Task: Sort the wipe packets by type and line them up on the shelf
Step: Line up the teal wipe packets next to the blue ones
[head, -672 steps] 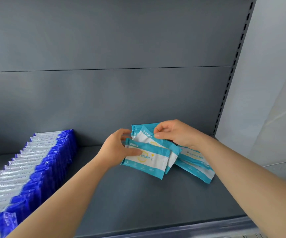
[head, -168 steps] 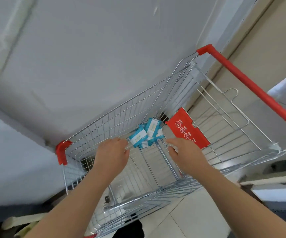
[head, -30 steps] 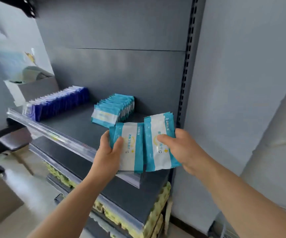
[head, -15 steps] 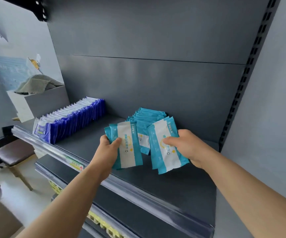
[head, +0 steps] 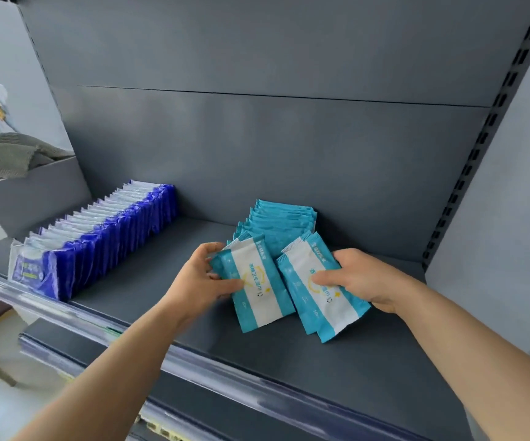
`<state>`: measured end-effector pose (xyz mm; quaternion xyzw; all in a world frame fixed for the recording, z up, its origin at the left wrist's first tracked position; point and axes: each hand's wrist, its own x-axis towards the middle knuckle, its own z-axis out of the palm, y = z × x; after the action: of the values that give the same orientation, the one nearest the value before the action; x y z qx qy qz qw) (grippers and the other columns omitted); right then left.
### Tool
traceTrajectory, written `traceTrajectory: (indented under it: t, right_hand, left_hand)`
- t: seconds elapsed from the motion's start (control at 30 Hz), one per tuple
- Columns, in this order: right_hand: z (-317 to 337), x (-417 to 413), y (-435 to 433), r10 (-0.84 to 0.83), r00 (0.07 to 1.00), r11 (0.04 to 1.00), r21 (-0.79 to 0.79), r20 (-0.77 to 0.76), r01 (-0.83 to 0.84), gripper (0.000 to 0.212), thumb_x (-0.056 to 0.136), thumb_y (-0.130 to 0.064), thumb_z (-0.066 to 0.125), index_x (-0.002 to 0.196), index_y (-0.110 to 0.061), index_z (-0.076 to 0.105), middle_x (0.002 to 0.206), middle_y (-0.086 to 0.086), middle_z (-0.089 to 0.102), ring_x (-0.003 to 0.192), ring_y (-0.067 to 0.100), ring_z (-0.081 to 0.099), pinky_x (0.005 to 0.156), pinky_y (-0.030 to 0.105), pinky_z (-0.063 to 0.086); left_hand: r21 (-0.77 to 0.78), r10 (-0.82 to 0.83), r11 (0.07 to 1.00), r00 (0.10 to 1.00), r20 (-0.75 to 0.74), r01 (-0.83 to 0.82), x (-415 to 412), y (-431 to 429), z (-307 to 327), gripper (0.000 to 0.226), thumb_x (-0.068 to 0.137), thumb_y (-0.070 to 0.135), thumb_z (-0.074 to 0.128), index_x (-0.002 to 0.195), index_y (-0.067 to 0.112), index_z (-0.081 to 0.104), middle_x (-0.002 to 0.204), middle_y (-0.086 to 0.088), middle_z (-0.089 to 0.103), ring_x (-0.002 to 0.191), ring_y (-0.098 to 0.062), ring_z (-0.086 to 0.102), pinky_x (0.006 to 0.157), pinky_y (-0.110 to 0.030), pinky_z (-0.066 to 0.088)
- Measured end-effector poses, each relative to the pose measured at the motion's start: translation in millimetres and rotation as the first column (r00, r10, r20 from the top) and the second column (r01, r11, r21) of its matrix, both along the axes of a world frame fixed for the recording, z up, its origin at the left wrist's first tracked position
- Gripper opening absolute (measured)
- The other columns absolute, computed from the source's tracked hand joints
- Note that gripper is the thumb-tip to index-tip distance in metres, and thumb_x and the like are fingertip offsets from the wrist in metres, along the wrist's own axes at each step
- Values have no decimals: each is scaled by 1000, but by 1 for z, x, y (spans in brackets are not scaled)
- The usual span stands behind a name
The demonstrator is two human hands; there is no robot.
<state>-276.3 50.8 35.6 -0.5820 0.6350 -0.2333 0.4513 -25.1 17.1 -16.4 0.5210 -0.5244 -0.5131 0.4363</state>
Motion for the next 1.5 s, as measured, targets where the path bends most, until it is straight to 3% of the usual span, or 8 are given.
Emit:
traceTrajectory:
  t: [0.23, 0.43, 0.7, 0.83, 1.0, 1.23, 1.37, 1.5]
  right_hand:
    - [16, 5, 13, -217, 976, 967, -129, 19, 218, 18, 87, -21, 69, 102, -14, 66, 94, -2, 75, 82, 17, 73, 80, 41, 58]
    - [14, 18, 31, -157, 987, 984, -86, -23, 155, 23, 80, -20, 75, 103, -19, 69, 94, -1, 75, 87, 18, 72, 84, 41, 56]
    - [8, 68, 13, -74, 931, 990, -137, -358, 26, 42, 70, -25, 84, 110, -20, 70, 108, -8, 70, 97, 10, 66, 88, 27, 50]
    - [2, 96, -1, -119, 839, 976, -218, -531, 1, 70, 66, -36, 85, 128, -17, 58, 134, -5, 55, 121, 13, 51, 96, 25, 41]
    - [-10, 97, 10, -226, 821, 941, -334, -524, 46, 68, 61, -45, 85, 119, -30, 55, 117, -14, 54, 110, 9, 51, 89, 28, 44]
    - [-30, 74, 38, -252, 868, 958, -240, -429, 160, 53, 62, -38, 85, 99, -30, 49, 101, -15, 64, 86, 4, 63, 72, 31, 57]
    - [-26, 94, 29, -294, 876, 914, -381, -382, 140, 46, 71, -32, 81, 103, -30, 49, 82, -19, 56, 70, -1, 56, 57, 17, 42]
    - [-27, 96, 33, -352, 818, 910, -372, -456, 184, 53, 72, -40, 79, 108, -26, 44, 87, -21, 48, 80, 4, 54, 65, 24, 47]
  left_hand:
    - [-20, -64, 998, 996, 61, 65, 0, -24, 2, 34, 76, 3, 77, 100, 10, 54, 99, -8, 71, 80, -18, 73, 71, -33, 60]
    - [-164, -57, 960, 730, 681, 228, 18, -38, 3, 45, 66, 47, 82, 85, 17, 54, 79, 3, 59, 66, -16, 56, 51, -30, 42]
    - [-39, -318, 929, 848, 425, 368, 38, -42, -7, 28, 98, 37, 48, 95, 13, 62, 90, -8, 68, 71, -16, 63, 69, -34, 59]
    - [-42, -399, 891, 826, 398, 451, 44, -36, -9, 34, 81, 53, 65, 102, 27, 61, 95, 12, 69, 87, -11, 66, 68, -25, 54]
    - [-126, -225, 912, 732, 643, 391, 45, -33, -14, 56, 67, 59, 76, 105, 25, 55, 98, 13, 63, 81, -8, 61, 65, -28, 53]
    - [-211, -192, 888, 746, 637, 409, 49, -21, -16, 51, 73, 57, 71, 108, 30, 47, 101, 16, 57, 83, -4, 57, 63, -18, 47]
    - [-161, -331, 854, 756, 565, 494, 39, -15, -15, 51, 78, 52, 70, 117, 28, 48, 112, 16, 63, 92, -3, 61, 72, -18, 51]
    - [-144, -316, 865, 745, 587, 480, 41, -15, -11, 55, 79, 52, 69, 119, 25, 42, 117, 13, 58, 98, -9, 60, 77, -25, 52]
